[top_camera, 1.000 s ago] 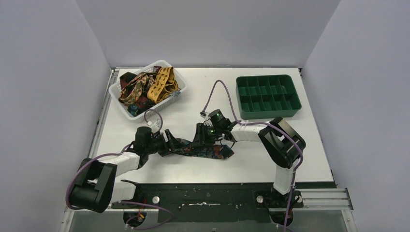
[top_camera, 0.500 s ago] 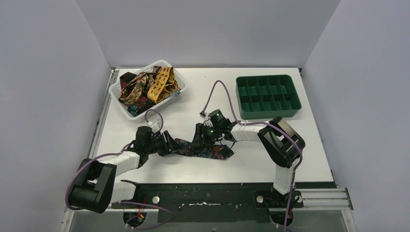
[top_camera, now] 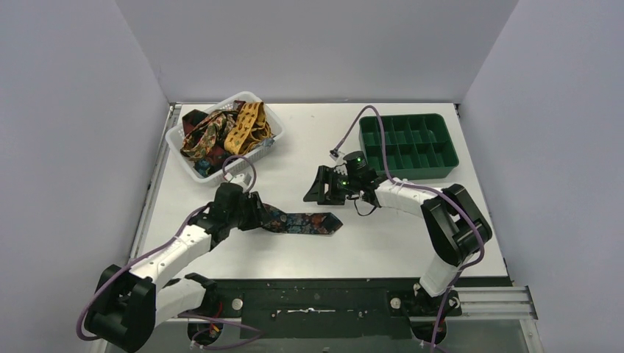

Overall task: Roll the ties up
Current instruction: Roll the tie at the center of the board.

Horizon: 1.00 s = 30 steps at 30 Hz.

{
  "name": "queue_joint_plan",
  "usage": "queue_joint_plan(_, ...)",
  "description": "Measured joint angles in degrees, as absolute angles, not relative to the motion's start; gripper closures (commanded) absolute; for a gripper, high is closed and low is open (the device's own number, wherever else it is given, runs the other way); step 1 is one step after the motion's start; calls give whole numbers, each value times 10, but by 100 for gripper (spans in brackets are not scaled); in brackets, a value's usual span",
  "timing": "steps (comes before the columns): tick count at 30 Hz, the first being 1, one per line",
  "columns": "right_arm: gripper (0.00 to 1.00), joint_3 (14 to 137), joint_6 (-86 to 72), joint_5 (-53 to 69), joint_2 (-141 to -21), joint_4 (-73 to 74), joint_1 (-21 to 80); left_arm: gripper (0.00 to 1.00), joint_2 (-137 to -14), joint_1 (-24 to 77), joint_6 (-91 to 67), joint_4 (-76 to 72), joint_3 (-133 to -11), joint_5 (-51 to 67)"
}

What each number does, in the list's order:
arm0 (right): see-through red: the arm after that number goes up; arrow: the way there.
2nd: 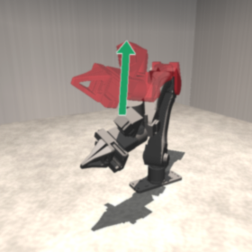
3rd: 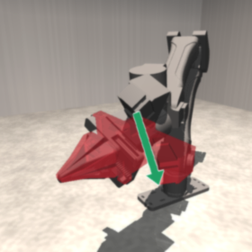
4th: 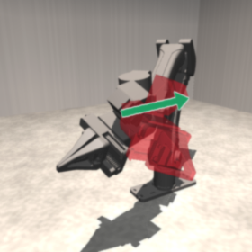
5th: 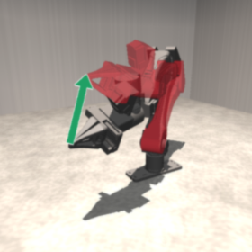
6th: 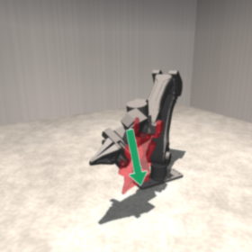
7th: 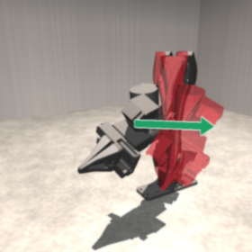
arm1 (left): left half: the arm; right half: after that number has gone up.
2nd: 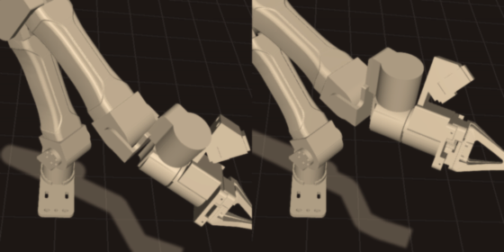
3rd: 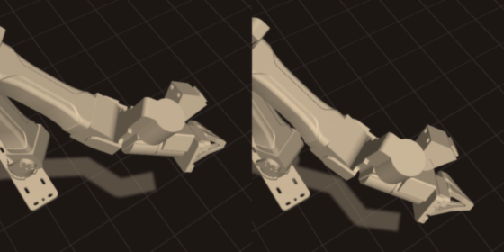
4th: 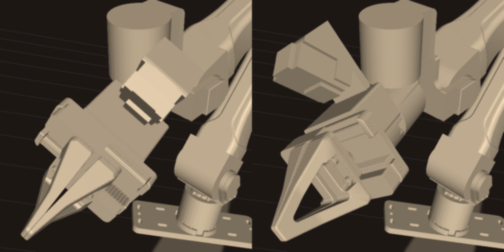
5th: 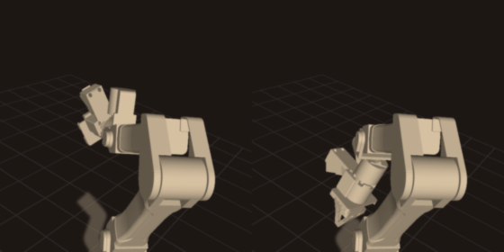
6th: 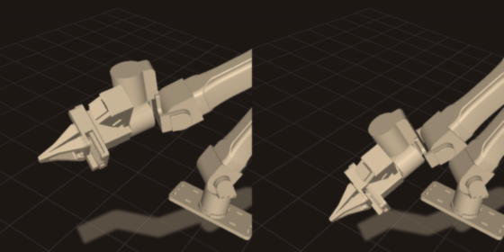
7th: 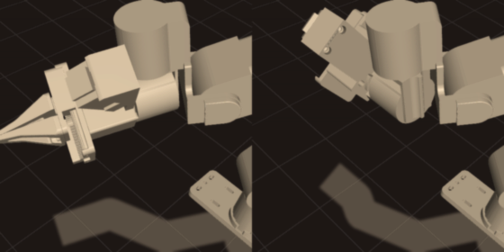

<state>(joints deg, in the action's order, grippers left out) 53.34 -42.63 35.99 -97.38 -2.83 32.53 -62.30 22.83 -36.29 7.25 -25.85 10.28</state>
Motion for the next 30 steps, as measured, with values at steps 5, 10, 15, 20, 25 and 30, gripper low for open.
queue_joint_plan(5,36,529,-420,352,-974,-12,326,62,-625,276,-355,170,-317,-6)
queue_joint_plan(10,36,529,-411,340,-974,14,326,62,-646,334,-356,252,-381,-131)
queue_joint_plan(15,36,529,-409,334,-974,26,326,62,-676,382,-358,294,-408,-220)
queue_joint_plan(20,36,529,-405,332,-974,36,325,62,-722,426,-373,340,-437,-302)
queue_joint_plan(25,36,529,-401,331,-974,37,319,61,-770,461,-396,379,-479,-366)
queue_joint_plan(30,35,529,-399,330,-974,37,314,61,-828,495,-424,416,-525,-416)
